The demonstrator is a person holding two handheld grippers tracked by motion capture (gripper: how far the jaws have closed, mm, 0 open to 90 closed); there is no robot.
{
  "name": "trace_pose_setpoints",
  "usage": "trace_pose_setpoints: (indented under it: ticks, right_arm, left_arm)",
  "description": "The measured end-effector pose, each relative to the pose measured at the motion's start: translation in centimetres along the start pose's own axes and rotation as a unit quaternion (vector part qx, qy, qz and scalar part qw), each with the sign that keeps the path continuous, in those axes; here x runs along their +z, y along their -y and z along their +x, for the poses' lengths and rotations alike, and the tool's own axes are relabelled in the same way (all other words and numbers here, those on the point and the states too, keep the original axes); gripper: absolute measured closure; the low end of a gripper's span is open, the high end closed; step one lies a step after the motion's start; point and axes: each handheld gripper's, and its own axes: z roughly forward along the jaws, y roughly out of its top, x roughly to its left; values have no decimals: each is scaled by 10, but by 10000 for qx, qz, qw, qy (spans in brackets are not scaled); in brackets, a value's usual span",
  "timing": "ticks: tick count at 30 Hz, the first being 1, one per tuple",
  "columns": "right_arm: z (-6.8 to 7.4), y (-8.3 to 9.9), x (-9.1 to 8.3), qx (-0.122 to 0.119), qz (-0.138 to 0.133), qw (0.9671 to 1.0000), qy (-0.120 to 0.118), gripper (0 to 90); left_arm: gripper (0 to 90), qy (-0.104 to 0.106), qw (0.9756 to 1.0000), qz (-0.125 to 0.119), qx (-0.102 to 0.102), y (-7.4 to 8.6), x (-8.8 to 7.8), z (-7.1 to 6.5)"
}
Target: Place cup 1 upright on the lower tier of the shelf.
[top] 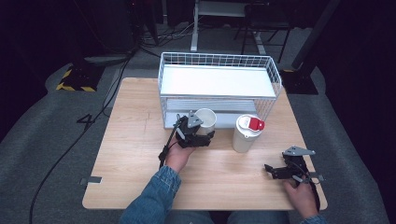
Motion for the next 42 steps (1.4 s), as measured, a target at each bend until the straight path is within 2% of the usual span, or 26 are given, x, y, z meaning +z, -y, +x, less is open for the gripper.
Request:
trace_pose_setpoints:
  ticks: [2,4,6,8,9,11,19,24,26,33,35,38,42]
  right_arm:
    - [0,0,0,-2,4,10000,-5,6]
    - [0,0,0,-3,3,10000,-5,6]
    - [0,0,0,-2,3,10000,-6,6]
    - [0,0,0,0,0,10000,0,6]
    - [0,0,0,-1,-1,10000,0,6]
    - [0,0,0,0,0,10000,-1,6]
    - [0,0,0,-4,2,10000,-6,6]
    - [0,0,0,-3,2,10000,-5,7]
    - [0,0,0,-3,2,10000,-5,6]
    - [0,0,0,-10,-1,10000,0,6]
    - [0,0,0,-10,-2,10000,0,6]
    - [0,0,0,-11,-2,10000,0,6]
    - [0,0,0,-11,-2,10000,0,7]
  left_arm:
    - [228,-52,10000,74,-7,-3,5,3]
    - [228,-132,9998,124,69,-5,9,4]
    - [228,-161,9998,104,64,-7,13,5]
    - [229,-134,9999,36,61,-7,17,7]
    - [229,-120,9999,106,1,-8,20,7]
    - [228,-166,9997,172,45,-9,26,10]
    - [228,-180,9997,147,-54,-12,43,17]
    - [228,-172,9997,153,-44,-13,53,20]
    - [228,-188,9996,192,18,-14,58,21]
    - [228,-153,9998,145,-70,-13,71,25]
    - [228,-215,9997,119,-2,-13,75,28]
    - [228,-250,9996,101,-7,-12,79,31]
    - [228,-237,9997,44,-91,-13,87,37]
